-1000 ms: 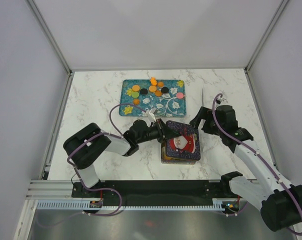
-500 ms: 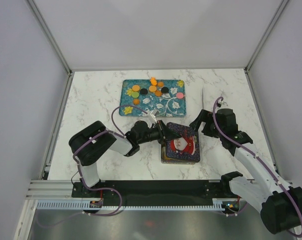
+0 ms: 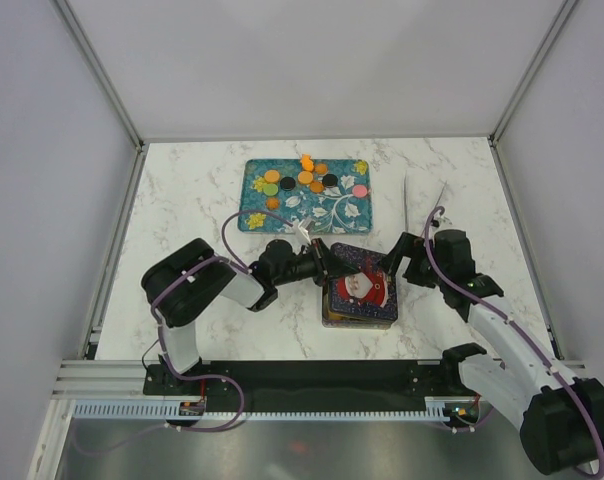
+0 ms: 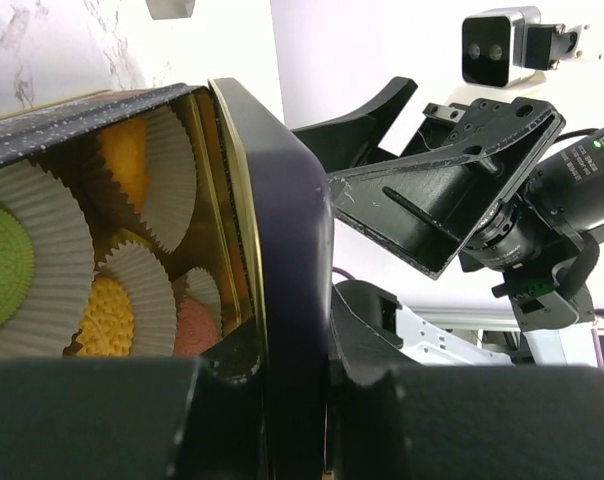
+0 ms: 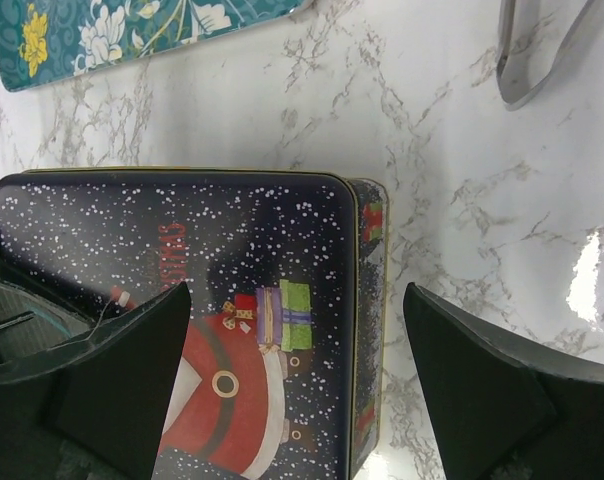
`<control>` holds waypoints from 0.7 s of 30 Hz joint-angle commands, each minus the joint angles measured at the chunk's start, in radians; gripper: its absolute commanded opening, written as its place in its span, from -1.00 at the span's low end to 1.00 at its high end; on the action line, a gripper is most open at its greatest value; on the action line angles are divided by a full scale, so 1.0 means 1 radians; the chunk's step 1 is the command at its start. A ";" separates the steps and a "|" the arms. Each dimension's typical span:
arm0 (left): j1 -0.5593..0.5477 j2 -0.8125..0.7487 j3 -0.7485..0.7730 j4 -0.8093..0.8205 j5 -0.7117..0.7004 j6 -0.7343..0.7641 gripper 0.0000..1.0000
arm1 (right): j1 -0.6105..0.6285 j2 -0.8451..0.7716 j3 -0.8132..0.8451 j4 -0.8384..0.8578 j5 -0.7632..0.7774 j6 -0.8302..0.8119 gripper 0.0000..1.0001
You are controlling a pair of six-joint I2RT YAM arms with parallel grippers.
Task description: Pack the cookies
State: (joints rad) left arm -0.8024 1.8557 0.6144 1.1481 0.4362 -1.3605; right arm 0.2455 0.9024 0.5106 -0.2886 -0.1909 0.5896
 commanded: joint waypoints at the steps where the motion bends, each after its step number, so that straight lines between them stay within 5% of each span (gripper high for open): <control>1: 0.011 0.022 0.015 0.094 0.029 -0.040 -0.64 | -0.008 -0.010 -0.027 0.087 -0.057 -0.002 0.93; 21: 0.035 0.086 0.016 0.171 0.039 -0.071 -0.56 | -0.118 -0.007 -0.161 0.239 -0.298 0.056 0.96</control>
State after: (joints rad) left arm -0.7753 1.9255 0.6144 1.2308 0.4755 -1.3983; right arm 0.1516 0.9020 0.3733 -0.1215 -0.4118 0.6292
